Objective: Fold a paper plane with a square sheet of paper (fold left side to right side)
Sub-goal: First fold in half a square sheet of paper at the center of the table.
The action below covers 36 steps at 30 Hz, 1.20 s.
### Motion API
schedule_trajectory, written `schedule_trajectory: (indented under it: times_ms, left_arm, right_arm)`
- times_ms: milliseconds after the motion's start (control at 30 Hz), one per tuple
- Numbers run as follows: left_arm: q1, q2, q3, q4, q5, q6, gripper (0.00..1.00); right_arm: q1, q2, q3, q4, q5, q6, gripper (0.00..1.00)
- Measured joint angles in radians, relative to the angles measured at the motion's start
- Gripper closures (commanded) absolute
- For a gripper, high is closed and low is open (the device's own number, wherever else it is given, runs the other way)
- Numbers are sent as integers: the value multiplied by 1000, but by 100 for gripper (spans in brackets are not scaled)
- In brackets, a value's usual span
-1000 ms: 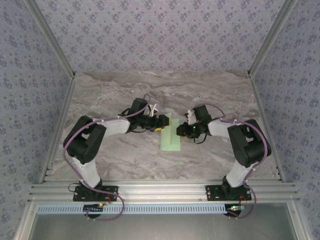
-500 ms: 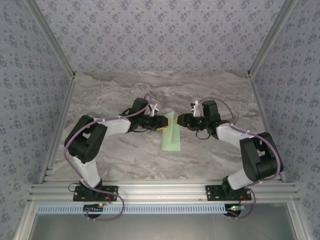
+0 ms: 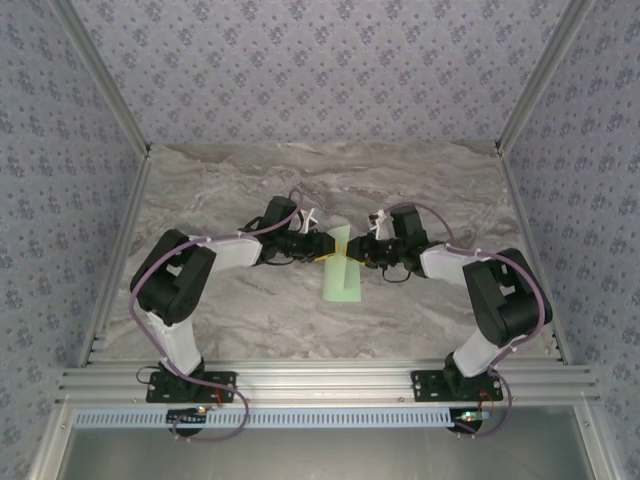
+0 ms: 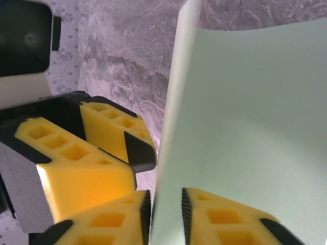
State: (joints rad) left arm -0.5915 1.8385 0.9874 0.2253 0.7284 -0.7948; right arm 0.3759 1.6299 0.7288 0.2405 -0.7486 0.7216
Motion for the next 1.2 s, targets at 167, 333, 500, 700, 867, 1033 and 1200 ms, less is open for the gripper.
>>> schedule_trajectory:
  times_ms: [167, 333, 500, 700, 867, 1033, 1200]
  left_arm:
    - [0, 0, 0, -16, -19, 11, 63]
    - [0, -37, 0, -95, -80, 48, 50]
    - [-1, -95, -5, -147, -151, 70, 42]
    - [-36, -79, -3, -209, -226, 77, 40]
    - [-64, -8, 31, -270, -270, 80, 39]
    - [-79, 42, 82, -306, -300, 80, 45]
    - [-88, 52, 100, -332, -319, 80, 58]
  right_arm:
    - [1, 5, 16, -35, 14, -23, 97]
    - [0, 8, 53, -124, 65, -82, 96]
    - [0, 31, 75, -192, 117, -130, 95]
    - [0, 71, 82, -239, 160, -167, 94]
    - [0, 82, 89, -261, 181, -184, 93]
    - [0, 92, 101, -268, 193, -192, 91]
    - [0, 95, 101, -269, 196, -196, 85]
